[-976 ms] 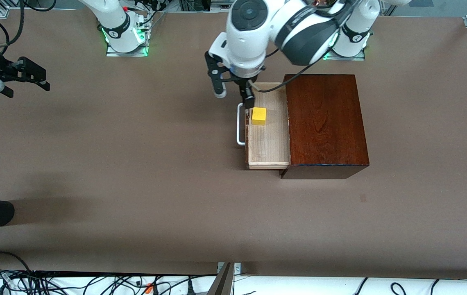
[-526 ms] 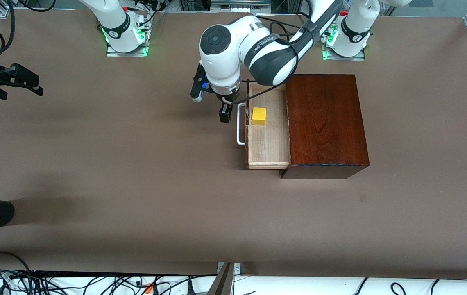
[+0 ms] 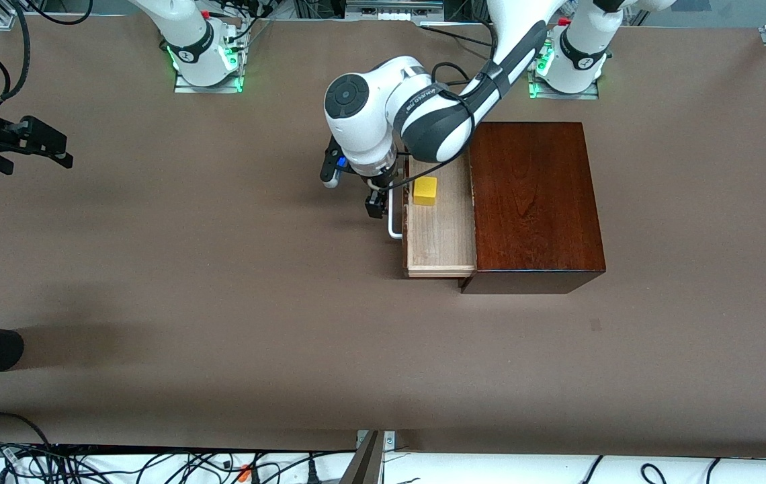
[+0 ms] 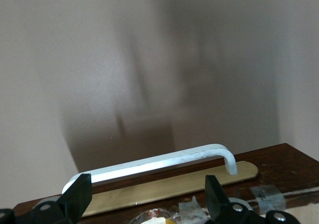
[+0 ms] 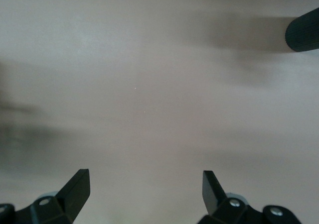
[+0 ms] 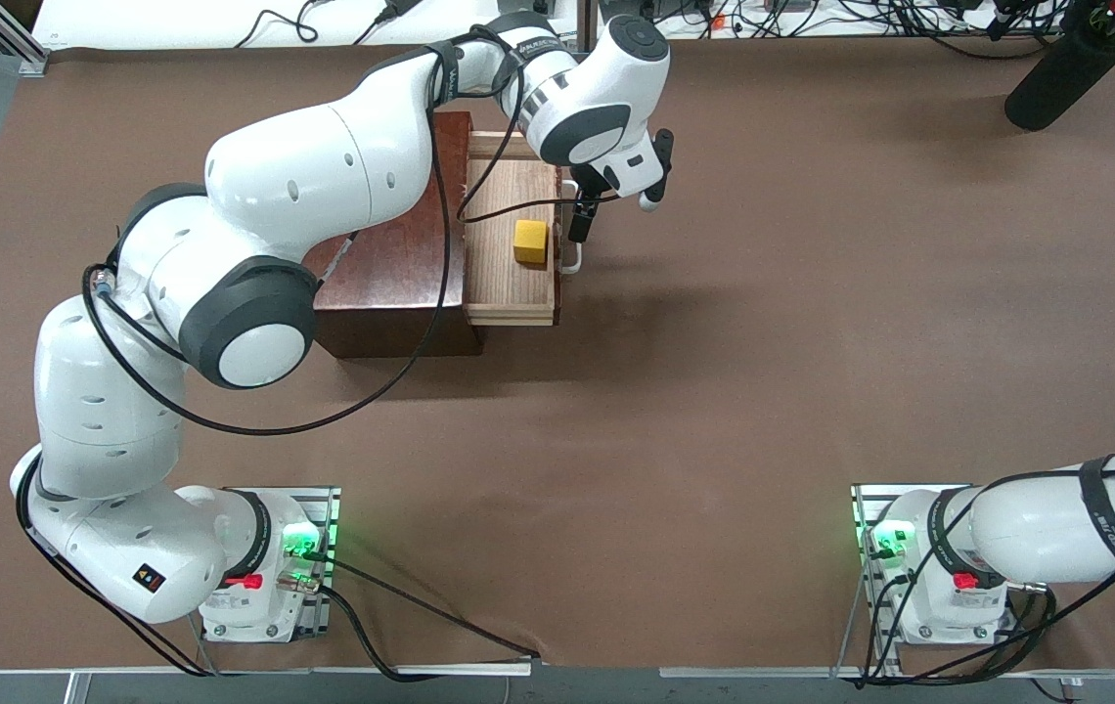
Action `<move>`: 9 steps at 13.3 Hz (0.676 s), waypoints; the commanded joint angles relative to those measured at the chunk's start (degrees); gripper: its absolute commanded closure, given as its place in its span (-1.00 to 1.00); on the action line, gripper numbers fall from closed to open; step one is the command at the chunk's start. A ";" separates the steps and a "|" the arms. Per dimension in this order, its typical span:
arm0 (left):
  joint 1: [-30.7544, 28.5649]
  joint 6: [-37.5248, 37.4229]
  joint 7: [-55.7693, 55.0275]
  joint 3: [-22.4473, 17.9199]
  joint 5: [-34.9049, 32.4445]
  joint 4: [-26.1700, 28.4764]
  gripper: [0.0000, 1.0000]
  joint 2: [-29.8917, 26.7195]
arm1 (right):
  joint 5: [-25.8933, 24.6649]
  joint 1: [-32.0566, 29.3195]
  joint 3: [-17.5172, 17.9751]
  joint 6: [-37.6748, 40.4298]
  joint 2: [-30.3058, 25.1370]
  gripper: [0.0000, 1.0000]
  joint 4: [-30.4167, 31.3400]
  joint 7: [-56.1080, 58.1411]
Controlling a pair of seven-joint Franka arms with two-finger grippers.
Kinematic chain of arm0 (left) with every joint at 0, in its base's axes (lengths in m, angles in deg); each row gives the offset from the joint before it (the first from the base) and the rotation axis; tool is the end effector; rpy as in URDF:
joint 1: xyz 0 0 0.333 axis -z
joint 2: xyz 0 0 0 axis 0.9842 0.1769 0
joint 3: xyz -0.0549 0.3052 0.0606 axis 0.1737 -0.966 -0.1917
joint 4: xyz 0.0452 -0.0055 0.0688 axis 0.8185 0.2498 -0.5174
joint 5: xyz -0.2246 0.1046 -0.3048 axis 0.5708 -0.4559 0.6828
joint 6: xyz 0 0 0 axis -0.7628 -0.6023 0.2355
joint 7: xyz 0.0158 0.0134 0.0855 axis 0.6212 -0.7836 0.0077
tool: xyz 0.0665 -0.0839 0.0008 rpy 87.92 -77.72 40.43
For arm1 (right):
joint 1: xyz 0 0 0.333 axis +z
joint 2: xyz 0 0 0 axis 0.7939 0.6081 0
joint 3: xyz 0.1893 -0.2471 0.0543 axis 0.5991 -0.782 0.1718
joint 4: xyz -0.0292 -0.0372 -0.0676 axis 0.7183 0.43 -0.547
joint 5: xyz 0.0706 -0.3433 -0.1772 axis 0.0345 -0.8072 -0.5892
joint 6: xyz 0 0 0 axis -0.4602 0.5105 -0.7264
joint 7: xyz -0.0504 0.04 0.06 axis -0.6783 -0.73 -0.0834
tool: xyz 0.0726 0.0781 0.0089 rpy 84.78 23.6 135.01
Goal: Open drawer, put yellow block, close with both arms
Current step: 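Lower the left gripper to the drawer front while the right gripper retracts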
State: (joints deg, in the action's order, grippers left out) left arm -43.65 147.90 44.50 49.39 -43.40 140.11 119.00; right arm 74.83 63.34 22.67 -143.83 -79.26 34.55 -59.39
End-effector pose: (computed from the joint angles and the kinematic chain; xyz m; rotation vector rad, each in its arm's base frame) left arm 0.4832 -0.5329 0.3331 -1.9151 2.3604 0.2228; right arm 0.5613 0.0009 0.6097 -3.1126 -0.1954 0.0024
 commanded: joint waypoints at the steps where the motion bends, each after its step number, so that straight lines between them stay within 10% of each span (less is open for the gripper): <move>1: 1.98 -0.10 -3.20 -0.44 -3.18 -2.07 -1.00 1.87 | 0.56 0.72 0.68 1.34 0.48 -1.00 -1.66 0.41; 9: 2.17 -5.45 -4.10 -0.79 -4.95 -1.10 -1.00 0.91 | 0.38 0.63 0.60 1.61 0.48 -1.00 -1.66 0.49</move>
State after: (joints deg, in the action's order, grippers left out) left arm -41.61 144.95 40.42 48.96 -46.75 140.04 120.14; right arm 74.83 64.03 23.46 -143.30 -79.10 34.12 -59.39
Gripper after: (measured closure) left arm 0.000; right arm 0.000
